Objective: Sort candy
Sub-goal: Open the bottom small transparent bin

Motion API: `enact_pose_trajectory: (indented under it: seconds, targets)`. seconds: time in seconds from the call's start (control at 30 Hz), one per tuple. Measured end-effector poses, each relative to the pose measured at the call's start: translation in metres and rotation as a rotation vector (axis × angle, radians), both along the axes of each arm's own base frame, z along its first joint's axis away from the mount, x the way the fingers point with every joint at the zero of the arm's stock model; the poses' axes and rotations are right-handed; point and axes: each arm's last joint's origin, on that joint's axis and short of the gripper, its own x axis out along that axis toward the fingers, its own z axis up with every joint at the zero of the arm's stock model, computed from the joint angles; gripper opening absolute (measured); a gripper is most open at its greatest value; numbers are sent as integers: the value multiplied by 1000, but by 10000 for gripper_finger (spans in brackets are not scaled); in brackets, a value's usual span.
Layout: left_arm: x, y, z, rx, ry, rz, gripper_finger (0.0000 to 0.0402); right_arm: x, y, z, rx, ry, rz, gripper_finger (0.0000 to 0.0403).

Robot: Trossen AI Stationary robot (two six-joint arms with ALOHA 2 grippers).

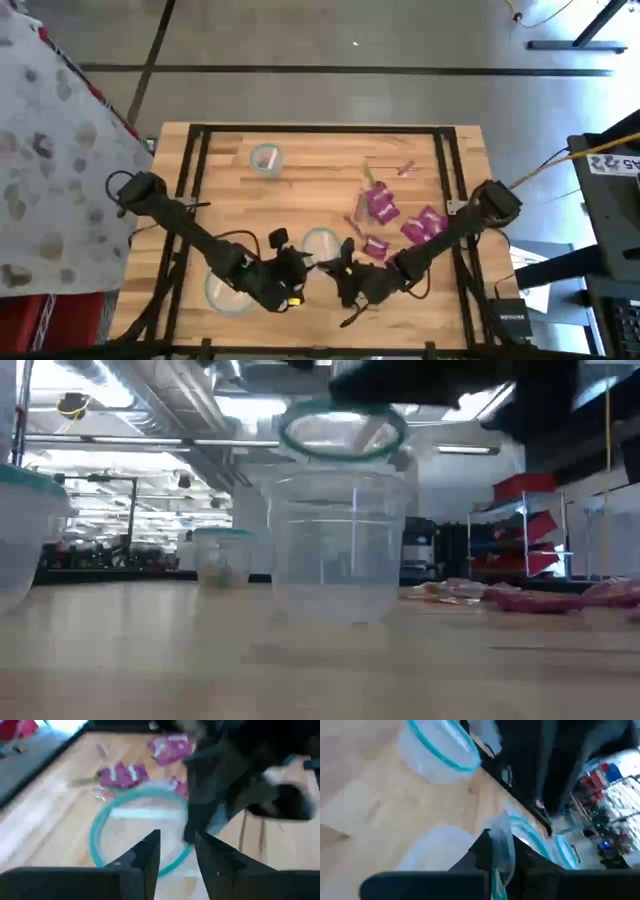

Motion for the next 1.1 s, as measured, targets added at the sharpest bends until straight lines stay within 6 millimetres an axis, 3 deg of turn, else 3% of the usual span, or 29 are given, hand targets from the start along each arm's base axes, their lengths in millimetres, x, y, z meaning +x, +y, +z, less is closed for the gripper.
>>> enact_pose_trajectory:
  seconds: [0.2,0.47,0.67,0.87,1.1]
  targets:
    - [-17,-7,13,67,-49,28,107,25,-56,1,29,-4,-89,4]
    - [-24,-9,9,73,-37,58,107,40,-115,-7,268,53,-78,16]
    - [-24,-8,9,75,-33,61,107,41,-122,-7,313,39,-113,66]
    - [-25,-9,8,54,-35,65,107,39,-122,-6,261,31,-197,169]
    - [-37,-9,0,4,2,114,107,17,-124,22,287,73,-266,244]
